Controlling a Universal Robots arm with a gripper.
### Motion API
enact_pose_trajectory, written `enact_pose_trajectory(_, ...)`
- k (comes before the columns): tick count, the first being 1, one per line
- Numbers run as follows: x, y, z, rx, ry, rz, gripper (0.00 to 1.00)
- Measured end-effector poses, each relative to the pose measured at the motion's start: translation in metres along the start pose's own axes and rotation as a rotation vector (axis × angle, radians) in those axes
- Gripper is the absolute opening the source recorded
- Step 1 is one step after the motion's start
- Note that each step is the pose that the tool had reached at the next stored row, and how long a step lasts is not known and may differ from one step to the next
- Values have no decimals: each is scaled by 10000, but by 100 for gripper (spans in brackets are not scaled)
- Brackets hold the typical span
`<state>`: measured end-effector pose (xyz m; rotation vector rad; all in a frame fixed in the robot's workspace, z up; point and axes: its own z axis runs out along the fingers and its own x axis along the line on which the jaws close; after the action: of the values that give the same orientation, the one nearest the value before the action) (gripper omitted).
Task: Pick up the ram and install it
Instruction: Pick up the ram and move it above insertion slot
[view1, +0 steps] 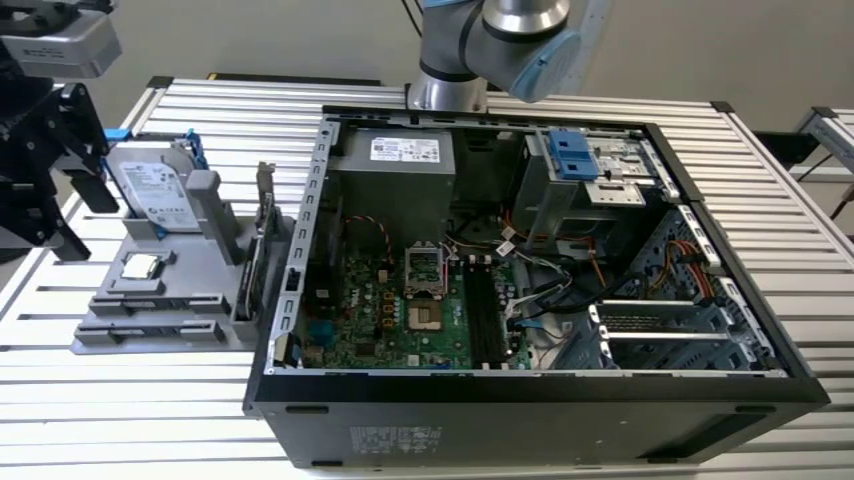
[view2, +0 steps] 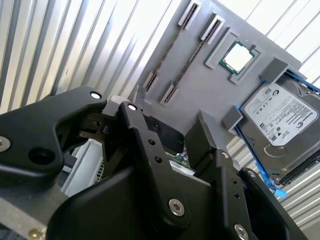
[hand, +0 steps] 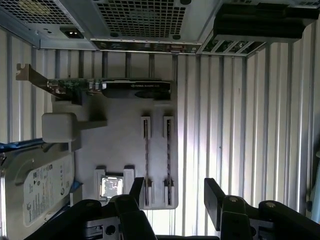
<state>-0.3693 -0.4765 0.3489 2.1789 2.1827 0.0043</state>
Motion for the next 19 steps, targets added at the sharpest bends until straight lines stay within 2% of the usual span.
enact_pose_trajectory(19,4,-5,116,-1,-190,-8,100)
